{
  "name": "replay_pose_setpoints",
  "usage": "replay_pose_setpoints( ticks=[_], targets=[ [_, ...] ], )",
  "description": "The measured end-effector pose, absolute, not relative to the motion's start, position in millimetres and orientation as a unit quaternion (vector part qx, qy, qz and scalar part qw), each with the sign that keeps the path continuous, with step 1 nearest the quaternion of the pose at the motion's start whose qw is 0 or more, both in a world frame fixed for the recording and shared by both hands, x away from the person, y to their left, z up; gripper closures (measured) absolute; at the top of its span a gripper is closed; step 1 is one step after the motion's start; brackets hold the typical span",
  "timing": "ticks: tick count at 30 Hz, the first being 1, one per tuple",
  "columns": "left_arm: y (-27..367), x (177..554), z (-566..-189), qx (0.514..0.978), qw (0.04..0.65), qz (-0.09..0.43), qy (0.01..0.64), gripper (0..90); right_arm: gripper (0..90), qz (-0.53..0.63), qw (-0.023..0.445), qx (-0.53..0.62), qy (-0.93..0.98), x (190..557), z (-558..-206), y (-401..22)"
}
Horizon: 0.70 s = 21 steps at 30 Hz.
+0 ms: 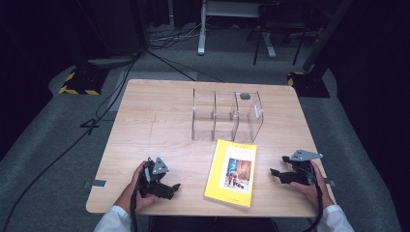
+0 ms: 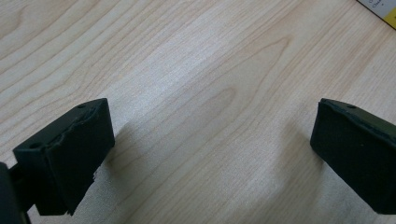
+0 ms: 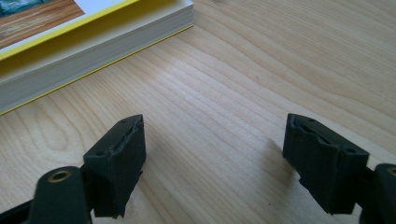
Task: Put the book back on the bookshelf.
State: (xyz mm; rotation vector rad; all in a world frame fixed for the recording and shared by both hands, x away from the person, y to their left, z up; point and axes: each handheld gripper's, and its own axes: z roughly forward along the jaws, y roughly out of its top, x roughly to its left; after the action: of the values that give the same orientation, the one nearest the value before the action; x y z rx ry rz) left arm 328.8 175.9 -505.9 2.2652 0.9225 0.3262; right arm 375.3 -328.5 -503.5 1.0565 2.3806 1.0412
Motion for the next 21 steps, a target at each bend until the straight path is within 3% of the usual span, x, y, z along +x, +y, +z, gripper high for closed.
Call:
replay_pose_setpoints(
  ticks=[6, 21],
  targets=[
    [175, 327, -506, 0.87, 0.333, 0.119, 0.343, 0.2, 21.3, 0.356, 0.159, 0.365, 0.846, 375, -501, -326],
    [153, 318, -506, 0.884, 0.338, 0.106, 0.305, 0.1, 15.2, 0.287, 0.074, 0.224, 0.928, 363, -488, -262]
  ],
)
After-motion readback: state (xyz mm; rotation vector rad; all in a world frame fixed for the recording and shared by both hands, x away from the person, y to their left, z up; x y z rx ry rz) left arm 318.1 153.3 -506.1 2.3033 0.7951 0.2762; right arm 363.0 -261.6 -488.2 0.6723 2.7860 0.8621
